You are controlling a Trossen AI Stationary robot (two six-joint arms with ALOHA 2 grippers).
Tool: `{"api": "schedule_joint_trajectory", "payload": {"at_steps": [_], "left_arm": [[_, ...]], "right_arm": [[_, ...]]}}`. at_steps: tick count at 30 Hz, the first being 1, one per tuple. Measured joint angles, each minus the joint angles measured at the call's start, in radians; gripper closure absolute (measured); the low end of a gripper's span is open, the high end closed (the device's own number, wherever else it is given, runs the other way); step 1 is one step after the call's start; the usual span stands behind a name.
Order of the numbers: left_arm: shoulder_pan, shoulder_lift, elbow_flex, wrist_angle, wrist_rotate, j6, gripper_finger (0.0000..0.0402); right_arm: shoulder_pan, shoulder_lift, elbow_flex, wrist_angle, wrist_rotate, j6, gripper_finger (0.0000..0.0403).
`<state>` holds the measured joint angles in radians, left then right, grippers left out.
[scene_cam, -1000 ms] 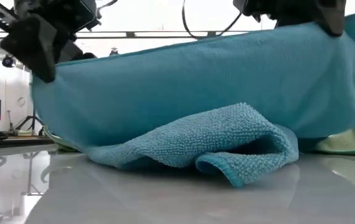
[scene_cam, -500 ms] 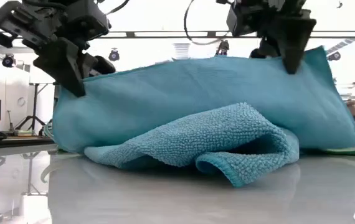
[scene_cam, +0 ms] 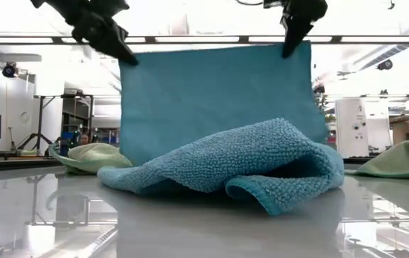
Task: Fold microfiber towels
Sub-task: Fold the left blue microfiber towel
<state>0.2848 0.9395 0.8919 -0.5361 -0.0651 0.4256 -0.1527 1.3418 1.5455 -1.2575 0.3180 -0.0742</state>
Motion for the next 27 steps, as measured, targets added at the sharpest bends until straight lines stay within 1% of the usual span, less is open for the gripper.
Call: {"api": "schedule_joint_trajectory", "payload": {"at_steps": [3,5,8,11,13,15,17,18,19,20,22,23,25,26,27], "left_arm": [[-0.007,-0.034,-0.009,-0.005,0.081,0.005,0.0402],[-0.019,-0.041,-0.025,-0.006,0.134,-0.018,0.0402],[-0.044,-0.038,-0.046,-0.013,0.174,-0.075,0.0402],[-0.081,-0.024,-0.05,-0.021,0.188,-0.082,0.0402],[-0.096,-0.024,-0.052,-0.02,0.19,-0.067,0.0402],[-0.096,-0.033,-0.033,-0.014,0.187,-0.053,0.0402],[-0.095,-0.048,0.0,0.017,0.152,-0.054,0.0402],[-0.095,-0.058,0.014,0.036,0.11,-0.053,0.0402],[-0.096,-0.068,0.025,0.062,0.054,-0.053,0.0402],[-0.096,-0.078,0.033,0.093,-0.014,-0.053,0.0402],[-0.095,-0.092,0.046,0.147,-0.11,-0.055,0.0402],[-0.094,-0.097,0.049,0.16,-0.13,-0.064,0.0402],[-0.094,-0.107,0.054,0.161,-0.13,-0.079,0.0402],[-0.095,-0.108,0.054,0.161,-0.126,-0.081,0.0402],[-0.095,-0.111,0.053,0.159,-0.111,-0.087,0.0402]], "right_arm": [[0.0,-0.046,-0.004,-0.001,-0.035,0.006,0.0394],[0.003,-0.073,-0.013,-0.004,-0.087,0.022,0.0394],[0.012,-0.101,-0.027,-0.001,-0.156,0.056,0.0394],[0.024,-0.12,-0.045,0.0,-0.244,0.044,0.0394],[0.034,-0.125,-0.049,0.006,-0.254,0.015,0.0394],[0.035,-0.132,-0.049,0.025,-0.214,-0.007,0.0394],[0.035,-0.141,-0.049,0.078,-0.095,-0.013,0.0394],[0.034,-0.144,-0.049,0.102,-0.044,-0.014,0.0394],[0.033,-0.146,-0.049,0.115,-0.031,-0.023,0.0394],[0.032,-0.15,-0.049,0.125,-0.061,-0.046,0.0394],[0.028,-0.153,-0.049,0.145,-0.151,-0.107,0.0394],[0.029,-0.154,-0.049,0.171,-0.148,-0.11,0.0394],[0.03,-0.154,-0.049,0.218,-0.058,-0.074,0.0394],[0.028,-0.153,-0.049,0.219,-0.047,-0.074,0.0394],[0.024,-0.153,-0.049,0.211,-0.097,-0.1,0.0394]]}}
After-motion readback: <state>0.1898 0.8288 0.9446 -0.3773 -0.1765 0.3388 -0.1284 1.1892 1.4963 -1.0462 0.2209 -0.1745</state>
